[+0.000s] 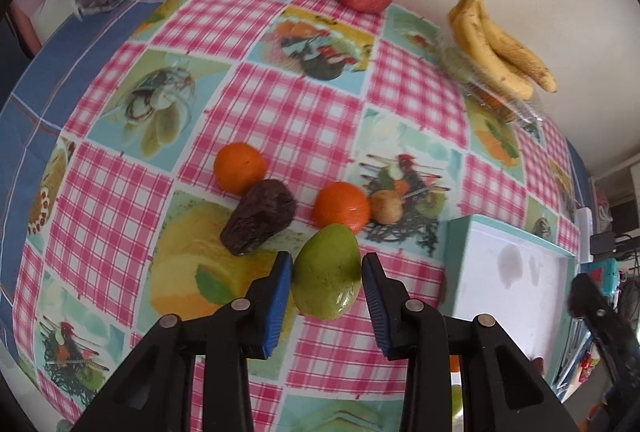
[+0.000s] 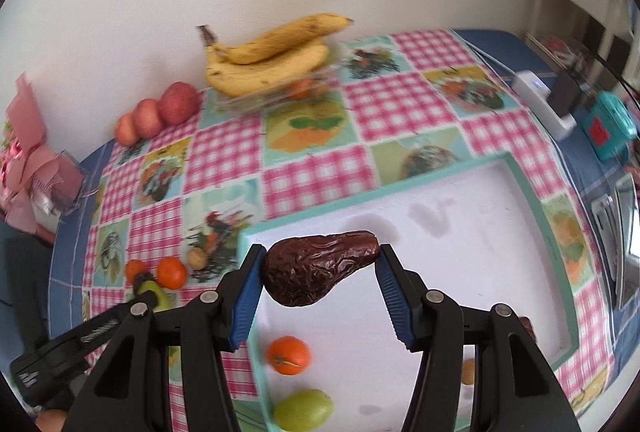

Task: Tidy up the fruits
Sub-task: 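Close the left tool on the green pear while the right tool holds the date, then carry the date and green pear over the white tray with both tools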

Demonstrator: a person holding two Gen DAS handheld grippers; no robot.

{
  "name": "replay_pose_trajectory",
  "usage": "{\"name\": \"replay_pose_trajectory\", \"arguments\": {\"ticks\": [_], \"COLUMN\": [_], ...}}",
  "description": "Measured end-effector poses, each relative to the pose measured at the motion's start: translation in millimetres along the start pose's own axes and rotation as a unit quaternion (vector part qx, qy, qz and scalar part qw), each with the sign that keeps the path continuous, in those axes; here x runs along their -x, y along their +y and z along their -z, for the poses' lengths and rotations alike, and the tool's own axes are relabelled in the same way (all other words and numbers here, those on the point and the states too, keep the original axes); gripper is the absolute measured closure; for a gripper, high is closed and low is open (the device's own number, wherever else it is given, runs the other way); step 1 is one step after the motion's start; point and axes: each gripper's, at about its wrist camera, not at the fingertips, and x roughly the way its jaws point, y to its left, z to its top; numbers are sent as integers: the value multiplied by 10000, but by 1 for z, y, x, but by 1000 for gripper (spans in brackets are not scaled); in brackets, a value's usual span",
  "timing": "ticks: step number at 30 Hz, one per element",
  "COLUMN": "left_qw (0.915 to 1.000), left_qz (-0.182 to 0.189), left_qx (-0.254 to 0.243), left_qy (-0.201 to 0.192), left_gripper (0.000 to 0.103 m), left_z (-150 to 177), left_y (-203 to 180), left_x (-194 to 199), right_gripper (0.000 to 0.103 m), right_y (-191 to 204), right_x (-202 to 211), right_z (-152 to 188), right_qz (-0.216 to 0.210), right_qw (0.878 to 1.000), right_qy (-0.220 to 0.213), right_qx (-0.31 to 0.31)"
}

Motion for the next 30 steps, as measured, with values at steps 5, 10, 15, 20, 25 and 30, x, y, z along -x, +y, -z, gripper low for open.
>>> {"name": "replay_pose_trajectory", "arguments": {"ticks": [5, 10, 15, 20, 25, 30], "left_qw": [9994, 9961, 9900, 9826, 9780, 9769], "left_qz": [184, 471, 681, 846, 770, 741], "left_qx": [-277, -739, -1225, -1656, -1933, -1920], "left_qy": [-113, -136, -133, -19, 160, 574], "left_gripper": [65, 65, 65, 65, 65, 65], "left_z": [7, 23, 41, 62, 76, 86], "left_y": [-31, -73, -114, -146, -163, -163], "left_x": [11, 22, 31, 32, 18, -11], "right_gripper": [45, 45, 45, 45, 45, 45], "right_y": [-31, -65, -88, -105, -114, -118], "right_x": [0, 13, 30, 46, 36, -11], "right_z": [1, -1, -4, -5, -2, 12], "right_qz": [345, 591, 831, 920, 954, 968], "right_qw": [9990, 9964, 9930, 9906, 9907, 9899], "right_qy": [80, -38, -236, -420, -259, 470], "right_qx": [-273, -603, -802, -918, -937, -927]}}
